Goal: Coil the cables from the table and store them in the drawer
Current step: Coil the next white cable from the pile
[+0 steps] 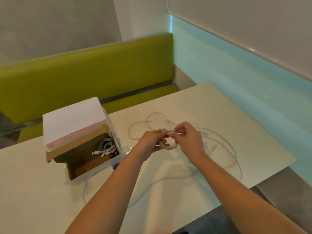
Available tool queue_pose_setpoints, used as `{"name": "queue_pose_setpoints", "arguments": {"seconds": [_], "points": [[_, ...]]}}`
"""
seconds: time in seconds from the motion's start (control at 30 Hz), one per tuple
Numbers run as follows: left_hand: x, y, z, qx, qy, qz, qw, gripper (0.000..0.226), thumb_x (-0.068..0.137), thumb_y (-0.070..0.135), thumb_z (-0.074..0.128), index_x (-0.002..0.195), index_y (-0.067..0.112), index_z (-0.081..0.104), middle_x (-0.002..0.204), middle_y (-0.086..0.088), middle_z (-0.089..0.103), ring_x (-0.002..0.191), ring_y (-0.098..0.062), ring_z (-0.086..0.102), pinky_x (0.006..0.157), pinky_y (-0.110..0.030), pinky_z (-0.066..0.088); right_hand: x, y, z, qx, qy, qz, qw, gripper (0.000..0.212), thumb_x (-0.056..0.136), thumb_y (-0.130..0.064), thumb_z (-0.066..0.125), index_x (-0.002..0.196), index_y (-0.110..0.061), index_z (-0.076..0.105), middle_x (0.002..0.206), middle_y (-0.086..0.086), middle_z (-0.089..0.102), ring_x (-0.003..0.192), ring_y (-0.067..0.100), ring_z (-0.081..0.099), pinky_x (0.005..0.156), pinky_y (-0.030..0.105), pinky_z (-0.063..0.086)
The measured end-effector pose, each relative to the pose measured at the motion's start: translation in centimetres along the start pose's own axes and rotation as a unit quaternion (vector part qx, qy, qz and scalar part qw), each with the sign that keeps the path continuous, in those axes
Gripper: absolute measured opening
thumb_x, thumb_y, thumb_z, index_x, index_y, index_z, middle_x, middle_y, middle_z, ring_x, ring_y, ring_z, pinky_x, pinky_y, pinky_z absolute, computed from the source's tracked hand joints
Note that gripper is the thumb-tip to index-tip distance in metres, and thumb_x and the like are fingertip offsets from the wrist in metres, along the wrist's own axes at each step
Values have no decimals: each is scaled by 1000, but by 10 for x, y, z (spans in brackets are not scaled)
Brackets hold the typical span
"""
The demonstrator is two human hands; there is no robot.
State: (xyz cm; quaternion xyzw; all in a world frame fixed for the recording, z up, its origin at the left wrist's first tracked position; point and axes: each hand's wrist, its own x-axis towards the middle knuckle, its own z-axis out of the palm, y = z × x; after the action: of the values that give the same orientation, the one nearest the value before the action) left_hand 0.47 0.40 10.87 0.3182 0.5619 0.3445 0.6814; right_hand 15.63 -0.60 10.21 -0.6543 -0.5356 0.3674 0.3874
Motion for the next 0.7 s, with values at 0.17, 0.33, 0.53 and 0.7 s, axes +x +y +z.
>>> {"name": "queue_pose_setpoints", "arguments": {"seconds": [0.17,0.33,0.53,0.7], "points": [[-7,-12,-31,-93,37,8,995,22,96,14,61,117,8,66,97,-4,70,78,-12,65,84,-37,59,-8,-14,31,-173,22,-50,983,24,80,-53,69,85,-29,69,91,-11,54,77,5,54,65,28,43],[-12,-20,-60,-93,97,34,990,25,93,11,64,119,12,65,101,-7,72,87,-17,68,89,-38,57,-13,-27,66,-133,-7,-5,991,24,80,-48,71,93,-28,74,95,-13,65,85,7,61,74,31,51],[-19,-17,-89,-100,120,12,988,26,95,10,63,120,9,62,107,-12,73,84,-21,72,66,-30,61,-8,-37,98,-22,-90,16,996,15,80,-29,77,87,-19,68,97,-4,59,81,-1,54,64,9,36],[-23,-18,-115,-110,126,-42,985,25,98,11,57,122,6,61,106,-14,72,91,-28,70,70,-34,62,-10,-36,124,-18,-143,8,990,10,83,-23,73,88,-19,66,99,-4,61,85,1,54,65,9,35]]}}
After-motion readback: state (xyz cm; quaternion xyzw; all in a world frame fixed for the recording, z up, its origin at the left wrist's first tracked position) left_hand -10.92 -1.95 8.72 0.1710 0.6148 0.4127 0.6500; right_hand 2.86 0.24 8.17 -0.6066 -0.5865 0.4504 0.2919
